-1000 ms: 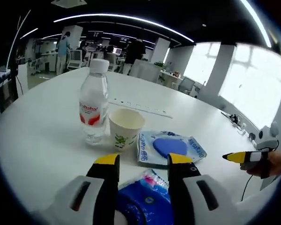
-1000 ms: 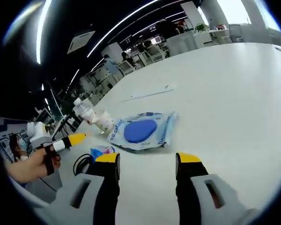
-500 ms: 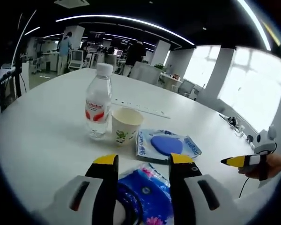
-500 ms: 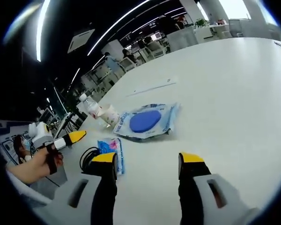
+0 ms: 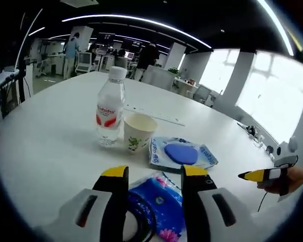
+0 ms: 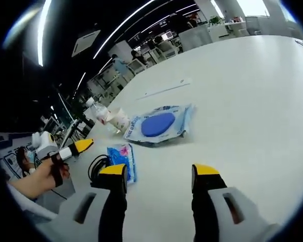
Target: Arrange the tabletop items into an orderly group along one side of the table until the central work area is clear of visible clutter.
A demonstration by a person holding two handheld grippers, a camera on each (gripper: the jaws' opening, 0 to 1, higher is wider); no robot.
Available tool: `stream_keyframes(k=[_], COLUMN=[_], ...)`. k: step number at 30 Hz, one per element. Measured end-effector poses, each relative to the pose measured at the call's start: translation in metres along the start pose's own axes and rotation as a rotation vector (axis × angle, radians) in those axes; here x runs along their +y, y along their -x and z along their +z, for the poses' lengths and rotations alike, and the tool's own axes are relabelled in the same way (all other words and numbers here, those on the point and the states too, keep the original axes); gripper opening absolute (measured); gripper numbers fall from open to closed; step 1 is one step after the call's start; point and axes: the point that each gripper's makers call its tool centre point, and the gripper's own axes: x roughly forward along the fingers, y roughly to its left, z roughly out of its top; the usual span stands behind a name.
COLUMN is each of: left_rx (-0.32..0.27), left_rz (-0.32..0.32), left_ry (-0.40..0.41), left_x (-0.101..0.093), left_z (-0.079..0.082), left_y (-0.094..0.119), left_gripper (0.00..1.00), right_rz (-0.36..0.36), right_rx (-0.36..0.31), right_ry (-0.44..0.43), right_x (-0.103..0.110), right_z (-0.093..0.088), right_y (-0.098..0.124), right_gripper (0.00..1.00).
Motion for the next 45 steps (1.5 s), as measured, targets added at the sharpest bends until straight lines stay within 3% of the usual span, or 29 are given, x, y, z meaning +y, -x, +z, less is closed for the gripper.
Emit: stream_keyframes(k=[16,22,27,31,36,45], left_rx=[0.048,0.098,0.169,0.254,0.289,0.393], left_rz=[0.029,0.042,-0.005,-0.057,-0.088,-0.043], left_ry=[-0.022,-0.07,-0.152,-0.265,-0.31,-0.378], left_x=[0.022,0.035,0.036,0.03,0.026,0.062], left_z=[-0.005,-0.014,-0.022,-0.034,-0.037,-0.053], left_y=[0.002,0.003,-0.005,-0.015,-0.02,0.004], left_gripper=[0.38,0.37,0.37,0.37,0.36,0.37], right_rz=[0.004,0.021,0.062,0.096,0.139,0.152], right_rx=[0.039,0.077,0.111,0.153,0.213,0.25], right_ry=[-0.055,-0.133,-0.207,-0.213,-0.188,-0.182], right_x=[0.0,0.003,0.014,0.026,0.043,0.044], right_z=[-0.013,-0.028,-0.037,-0.048,-0.059,-0.071], right_y=[-0.002,-0.006,-0.011,-0.016,-0.019,-0.02], right_gripper=[0.49,0.49,0.5,0.5,0.5,0.49])
